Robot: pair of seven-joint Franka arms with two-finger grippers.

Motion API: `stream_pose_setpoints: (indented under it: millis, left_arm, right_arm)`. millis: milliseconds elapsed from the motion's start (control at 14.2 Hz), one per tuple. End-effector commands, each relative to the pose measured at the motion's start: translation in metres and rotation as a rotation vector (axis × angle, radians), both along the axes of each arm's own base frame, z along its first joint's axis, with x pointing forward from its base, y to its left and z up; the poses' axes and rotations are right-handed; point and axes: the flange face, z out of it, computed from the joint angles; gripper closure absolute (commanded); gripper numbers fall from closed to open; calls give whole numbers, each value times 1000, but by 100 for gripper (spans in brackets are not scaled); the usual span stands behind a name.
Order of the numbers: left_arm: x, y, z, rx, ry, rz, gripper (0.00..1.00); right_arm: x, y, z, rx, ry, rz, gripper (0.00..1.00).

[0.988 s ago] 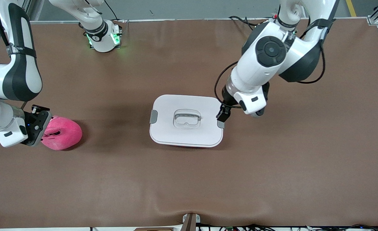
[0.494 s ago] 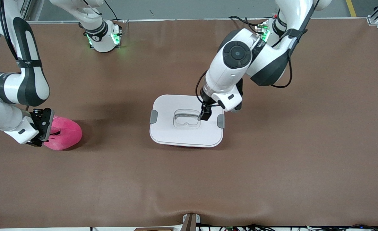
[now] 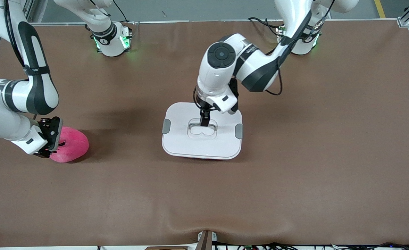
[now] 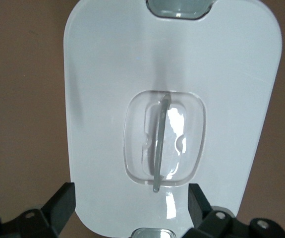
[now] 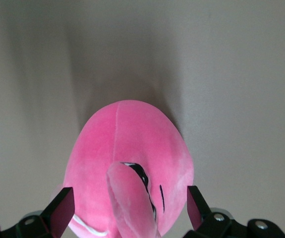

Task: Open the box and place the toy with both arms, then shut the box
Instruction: 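Grasp the lid handle with the left gripper while the right gripper grasps the toy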

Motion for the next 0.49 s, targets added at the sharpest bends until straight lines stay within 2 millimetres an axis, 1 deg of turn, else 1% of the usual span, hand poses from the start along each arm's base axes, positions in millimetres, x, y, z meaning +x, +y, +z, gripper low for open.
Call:
stream_pose_setpoints:
  millis: [0, 71, 141, 212, 282, 424]
  left_arm:
    - [7, -12, -7, 6, -35, 28, 0]
    - [6, -13, -8, 16, -45, 23, 0]
    - [3, -15, -9, 27, -54, 19, 0]
    - [2, -16, -10, 38, -62, 29, 0]
    - [4, -16, -18, 50, -60, 49, 0]
    - [7, -18, -18, 23, -75, 95, 0]
  right_arm:
    - [-4, -4, -2, -11, -6, 19, 0]
    - [-4, -5, -4, -12, -7, 16, 0]
    - [-4, -5, -7, -11, -4, 18, 17]
    - [-3, -2, -6, -12, -5, 18, 92]
    - [-3, -4, -6, -12, -5, 13, 100]
    - [-3, -5, -6, -12, -8, 12, 100]
